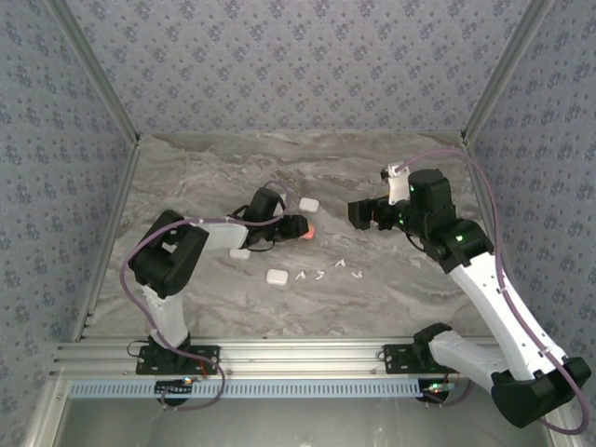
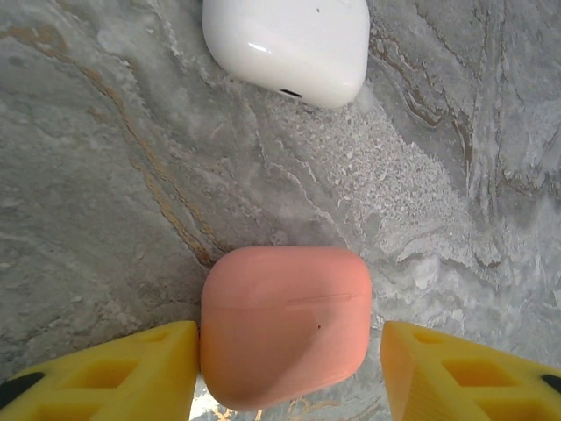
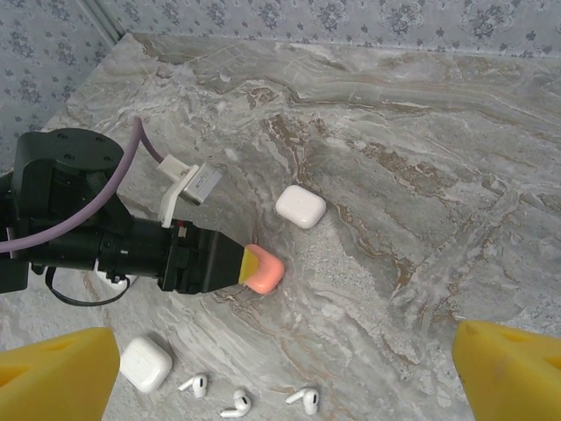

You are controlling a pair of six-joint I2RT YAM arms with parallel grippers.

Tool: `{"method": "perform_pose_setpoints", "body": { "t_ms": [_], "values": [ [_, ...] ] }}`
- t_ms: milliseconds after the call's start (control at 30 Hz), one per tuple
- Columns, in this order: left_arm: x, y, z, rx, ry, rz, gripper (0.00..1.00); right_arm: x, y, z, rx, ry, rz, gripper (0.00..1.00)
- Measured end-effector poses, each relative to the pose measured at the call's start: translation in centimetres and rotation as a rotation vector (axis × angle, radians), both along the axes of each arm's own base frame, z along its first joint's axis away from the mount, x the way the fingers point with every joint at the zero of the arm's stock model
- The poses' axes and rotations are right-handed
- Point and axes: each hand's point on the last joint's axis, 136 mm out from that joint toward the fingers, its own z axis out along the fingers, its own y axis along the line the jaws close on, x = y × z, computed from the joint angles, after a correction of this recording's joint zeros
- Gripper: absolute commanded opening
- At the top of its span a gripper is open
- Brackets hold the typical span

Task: Insert wireless bluetooth earbuds into charging case

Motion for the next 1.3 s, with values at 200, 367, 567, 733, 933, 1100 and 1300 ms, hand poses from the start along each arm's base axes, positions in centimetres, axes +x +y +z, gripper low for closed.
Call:
{"method": "perform_pose_setpoints", "body": {
  "t_ms": [200, 367, 567, 733, 933, 1100, 1300],
  "values": [
    [-0.2, 1.8, 2.3, 0.006, -0.055, 0.033, 0.69, 0.0, 0.9, -1.6, -0.009, 0.046, 0.041, 1.00],
    [1.5, 4.8, 8.0, -0.045, -0.170, 0.103, 0.72, -1.5, 3.8, -5.3, -0.060, 0.111, 0.161, 1.00],
    [2.7, 10.4, 12.0, -0.077, -0.251, 0.234, 0.77, -4.0, 9.9, -10.8, -0.186, 0.200, 0.374, 1.00],
    [1.8, 14.8, 11.8, -0.078, -0.236, 0.334, 0.83, -6.6, 14.8, -17.1, -0.361, 0.295, 0.561, 1.00],
    [0.5, 19.1, 11.4, -0.085, -0.221, 0.438, 0.85, -8.0, 18.8, -21.0, -0.502, 0.320, 0.706, 1.00],
    [-0.5, 20.8, 11.1, -0.078, -0.213, 0.481, 0.86, -7.0, 21.2, -22.2, -0.576, 0.283, 0.742, 1.00],
    [-0.9, 21.5, 11.5, -0.080, -0.219, 0.495, 0.86, -6.5, 21.7, -24.6, -0.692, 0.291, 0.762, 0.94]
  ]
}}
